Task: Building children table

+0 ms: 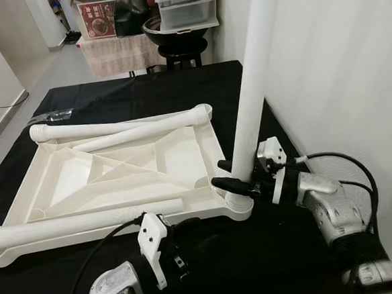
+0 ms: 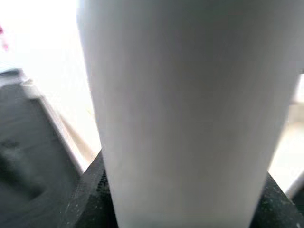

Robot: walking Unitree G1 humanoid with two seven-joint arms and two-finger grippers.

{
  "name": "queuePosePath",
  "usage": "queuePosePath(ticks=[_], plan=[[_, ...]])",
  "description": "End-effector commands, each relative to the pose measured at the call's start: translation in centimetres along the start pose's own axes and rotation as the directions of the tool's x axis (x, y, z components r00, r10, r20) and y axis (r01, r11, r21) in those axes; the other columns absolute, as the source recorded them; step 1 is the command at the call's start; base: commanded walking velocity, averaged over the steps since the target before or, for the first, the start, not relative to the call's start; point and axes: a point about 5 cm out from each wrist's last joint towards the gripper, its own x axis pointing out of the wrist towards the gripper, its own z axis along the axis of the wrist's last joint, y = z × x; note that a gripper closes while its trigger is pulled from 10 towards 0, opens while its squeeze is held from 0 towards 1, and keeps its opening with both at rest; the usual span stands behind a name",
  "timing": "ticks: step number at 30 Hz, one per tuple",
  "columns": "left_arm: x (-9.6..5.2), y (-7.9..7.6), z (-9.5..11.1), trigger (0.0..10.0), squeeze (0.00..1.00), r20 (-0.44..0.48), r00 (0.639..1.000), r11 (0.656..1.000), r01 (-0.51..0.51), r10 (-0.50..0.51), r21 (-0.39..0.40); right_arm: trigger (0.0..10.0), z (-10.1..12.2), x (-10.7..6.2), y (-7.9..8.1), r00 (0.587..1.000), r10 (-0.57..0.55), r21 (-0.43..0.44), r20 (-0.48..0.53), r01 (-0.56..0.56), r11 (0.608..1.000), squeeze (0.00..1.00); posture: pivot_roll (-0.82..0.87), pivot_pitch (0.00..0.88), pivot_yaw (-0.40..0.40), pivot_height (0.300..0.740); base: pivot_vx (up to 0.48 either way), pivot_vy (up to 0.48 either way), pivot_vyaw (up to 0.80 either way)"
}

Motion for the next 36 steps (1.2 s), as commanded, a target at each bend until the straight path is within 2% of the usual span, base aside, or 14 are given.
queuePosePath(ticks=[1, 2, 4, 9, 16, 17, 18, 19, 22, 26, 27, 29, 30, 36], plan=[[-0.2, -0.1, -0.1, 10.0, 0.00, -0.010, 1.000, 1.000, 0.002, -0.002, -0.005, 0.0, -1.2, 0.2, 0.8, 0.997, -0.065, 0.004, -0.052, 0.066, 0.998, 0.00, -0.10, 0.102, 0.021, 0.740, 0.000, 0.000, 0.00], [-0.3, 0.0, -0.1, 10.0, 0.00, -0.009, 1.000, 1.000, 0.001, -0.001, -0.005, 0.0, -3.2, 1.1, 2.4, 0.930, -0.350, 0.112, -0.115, 0.362, 0.925, 0.00, -0.11, 0.113, 0.023, 0.740, 0.000, 0.000, 0.00], [-0.4, 0.1, 0.0, 10.0, 0.00, -0.009, 1.000, 1.000, 0.003, -0.003, -0.008, 0.0, -3.6, 1.2, 4.2, 0.865, -0.467, -0.116, -0.181, 0.453, 0.884, 0.00, -0.12, 0.125, 0.025, 0.740, 0.000, 0.000, 0.00], [-0.5, 0.2, 0.0, 10.0, 0.00, -0.011, 1.000, 1.000, 0.006, -0.006, -0.009, 0.0, -2.7, 1.4, 4.0, 0.868, -0.473, -0.207, -0.152, 0.440, 0.874, 0.00, -0.13, 0.127, 0.033, 0.740, 0.000, 0.000, 0.00], [-0.4, 0.4, 0.1, 10.0, 0.00, -0.013, 1.000, 1.000, 0.004, -0.004, -0.007, 0.0, -3.4, 1.4, 2.8, 0.863, -0.478, -0.078, -0.166, 0.472, 0.878, 0.00, -0.11, 0.118, 0.027, 0.740, 0.000, 0.000, 0.00], [-0.4, 0.4, 0.1, 10.0, 0.00, -0.009, 1.000, 1.000, -0.007, 0.007, -0.006, 9.2, -3.2, 1.6, 3.0, 0.879, -0.451, -0.029, -0.156, 0.452, 0.891, 0.00, -0.11, 0.116, 0.030, 0.740, 0.000, 0.000, 0.00], [-0.4, 0.4, 0.1, 10.0, 0.00, -0.009, 1.000, 1.000, -0.007, 0.007, -0.006, 9.2, -3.2, 1.6, 3.0, 0.879, -0.451, -0.029, -0.156, 0.452, 0.891, 0.00, -0.11, 0.116, 0.030, 0.740, 0.000, 0.000, 0.00], [-0.4, 0.5, 0.1, 10.0, 0.00, -0.009, 1.000, 1.000, -0.011, 0.010, -0.005, 10.0, -2.7, 1.6, 2.9, 0.903, -0.413, 0.037, -0.119, 0.420, 0.907, 1.00, -0.10, 0.114, 0.031, 0.740, 0.000, 0.000, 0.00], [-0.3, 0.5, 0.0, 10.0, 0.00, -0.013, 1.000, 1.000, -0.009, 0.009, -0.005, 10.0, -0.1, 1.6, 2.4, 0.973, -0.231, 0.081, 0.027, 0.228, 0.970, 1.00, -0.10, 0.111, 0.032, 0.740, 0.000, 0.000, 0.00], [-0.2, 0.5, 0.0, 10.0, 0.00, -0.014, 1.000, 1.000, -0.006, 0.006, -0.006, 10.0, 1.3, 1.4, 1.7, 0.986, -0.156, 0.044, 0.060, 0.154, 0.987, 1.00, -0.10, 0.107, 0.033, 0.740, 0.000, 0.000, 0.00], [-0.2, 0.5, 0.0, 10.0, 0.00, -0.015, 1.000, 1.000, -0.006, 0.006, -0.006, 10.0, 2.0, 1.2, 1.3, 0.993, -0.095, 0.018, 0.064, 0.094, 0.995, 0.61, -0.10, 0.106, 0.030, 0.740, 0.000, 0.000, 0.00], [-0.2, 0.5, 0.0, 10.0, 0.00, -0.015, 1.000, 1.000, -0.005, 0.005, -0.006, 10.0, 2.5, 1.0, 1.0, 0.996, -0.053, 0.001, 0.066, 0.053, 0.999, 0.61, -0.10, 0.106, 0.030, 0.740, 0.000, 0.000, 0.00], [-0.2, 0.5, 0.0, 10.0, 0.00, -0.015, 1.000, 1.000, -0.006, 0.006, -0.007, 10.0, 2.9, 0.7, 0.8, 0.998, 0.022, -0.032, 0.064, -0.020, 0.999, 0.00, -0.10, 0.104, 0.028, 0.740, 0.000, 0.000, 0.00], [-0.2, 0.5, 0.0, 10.0, 0.00, -0.014, 1.000, 1.000, -0.010, 0.010, -0.006, 10.0, 3.5, 0.1, -0.8, 0.984, 0.174, -0.033, 0.028, -0.173, 0.984, 0.00, -0.09, 0.102, 0.024, 0.740, 0.000, 0.000, 0.00]])
